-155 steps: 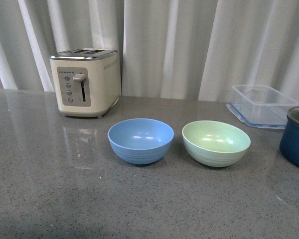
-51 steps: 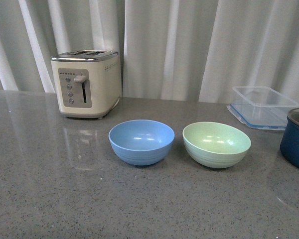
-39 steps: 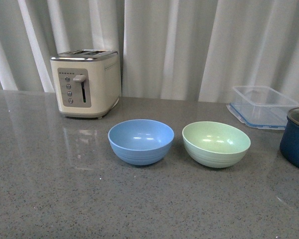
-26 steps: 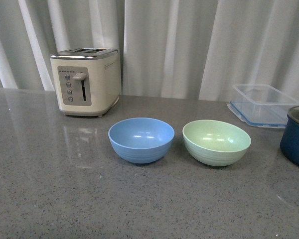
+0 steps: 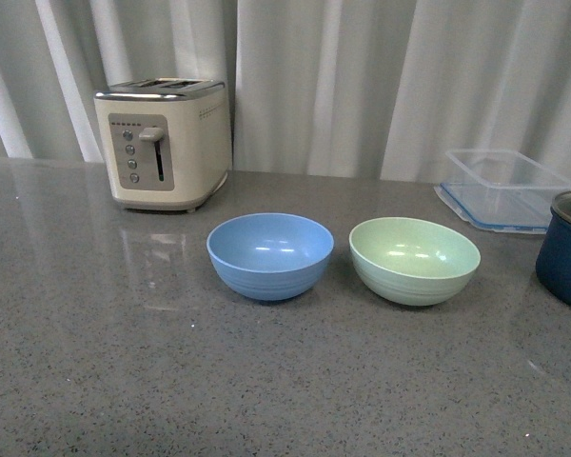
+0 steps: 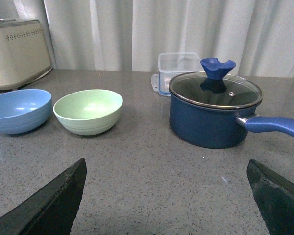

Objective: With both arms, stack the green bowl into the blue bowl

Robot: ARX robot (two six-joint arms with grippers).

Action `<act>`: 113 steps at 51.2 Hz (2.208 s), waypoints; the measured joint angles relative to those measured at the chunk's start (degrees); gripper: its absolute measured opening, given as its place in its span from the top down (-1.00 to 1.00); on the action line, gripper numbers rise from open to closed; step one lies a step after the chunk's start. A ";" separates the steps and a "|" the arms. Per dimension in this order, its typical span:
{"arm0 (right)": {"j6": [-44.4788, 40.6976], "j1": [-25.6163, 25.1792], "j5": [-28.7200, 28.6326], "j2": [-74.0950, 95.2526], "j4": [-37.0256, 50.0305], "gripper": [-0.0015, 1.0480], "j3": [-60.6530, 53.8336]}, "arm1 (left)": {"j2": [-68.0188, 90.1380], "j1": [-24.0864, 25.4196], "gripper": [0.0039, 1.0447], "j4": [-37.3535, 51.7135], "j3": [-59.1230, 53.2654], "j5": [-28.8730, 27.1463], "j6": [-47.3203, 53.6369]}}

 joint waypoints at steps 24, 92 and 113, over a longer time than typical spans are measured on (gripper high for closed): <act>-0.79 5.38 -0.33 28.41 8.46 -0.81 12.48 | 0.00 0.00 -0.88 0.00 0.00 0.02 0.02; 17.90 9.16 8.98 112.78 -12.22 -0.62 77.77 | 0.00 0.00 -0.88 0.00 0.00 0.02 0.04; 18.29 9.18 9.33 113.63 -12.63 0.90 78.55 | 0.00 0.00 -0.88 0.00 0.00 0.02 0.02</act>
